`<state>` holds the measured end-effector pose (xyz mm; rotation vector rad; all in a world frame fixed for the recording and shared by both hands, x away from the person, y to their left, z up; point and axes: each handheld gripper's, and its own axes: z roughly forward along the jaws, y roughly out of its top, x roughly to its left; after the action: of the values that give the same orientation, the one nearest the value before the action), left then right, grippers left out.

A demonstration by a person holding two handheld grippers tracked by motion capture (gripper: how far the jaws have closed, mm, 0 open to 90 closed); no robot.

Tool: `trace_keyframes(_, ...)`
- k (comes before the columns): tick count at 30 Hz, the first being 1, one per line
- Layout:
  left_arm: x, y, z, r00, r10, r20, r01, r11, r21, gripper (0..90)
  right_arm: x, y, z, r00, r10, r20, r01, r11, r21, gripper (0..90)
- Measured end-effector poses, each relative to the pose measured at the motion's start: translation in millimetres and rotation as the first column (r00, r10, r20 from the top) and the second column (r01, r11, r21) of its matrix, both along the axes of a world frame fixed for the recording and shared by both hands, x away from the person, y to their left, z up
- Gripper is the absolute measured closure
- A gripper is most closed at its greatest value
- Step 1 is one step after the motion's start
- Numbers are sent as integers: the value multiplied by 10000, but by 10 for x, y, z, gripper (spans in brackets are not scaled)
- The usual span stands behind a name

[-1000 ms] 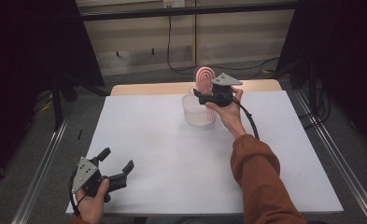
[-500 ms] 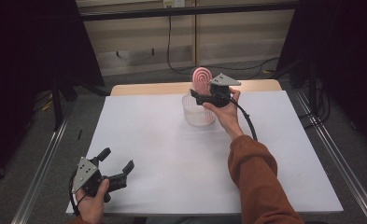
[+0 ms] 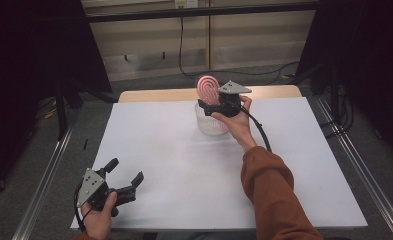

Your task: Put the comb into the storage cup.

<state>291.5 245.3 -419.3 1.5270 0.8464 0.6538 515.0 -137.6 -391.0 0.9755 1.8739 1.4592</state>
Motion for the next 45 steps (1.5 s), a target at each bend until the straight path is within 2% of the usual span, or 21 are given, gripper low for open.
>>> trace_keyframes(7, 3, 0, -1, 10000, -21, -15, 21, 10000, 29, 32, 21, 59, -27, 9999, 85, -126, -86, 9999, -136, 136)
trace_keyframes(13, 6, 0, -3, 10000, -44, -26, 44, 10000, 13, 32, 60, 134, -17, 9986, 280, -451, -304, 9980, -549, 130)
trace_keyframes(21, 3, 8, 0, 10000, -5, -15, 5, 10000, 10, 32, 83, 235, -67, 9974, 412, -593, -459, 9957, -810, 129)
trace_keyframes(31, 6, 6, -1, 10000, -42, -22, 42, 10000, 42, 32, 75, 238, -100, 9939, 432, -1018, -542, 9926, -1085, 140)
trace_keyframes(35, 5, 10, 0, 10000, -42, -20, 42, 10000, 61, 32, 79, 231, -117, 9927, 405, -1133, -522, 9934, -1019, 143)
trace_keyframes(45, 7, 4, -1, 10000, -46, -23, 46, 10000, 29, 32, 50, 210, -89, 9922, 464, -1154, -589, 9925, -1071, 130)
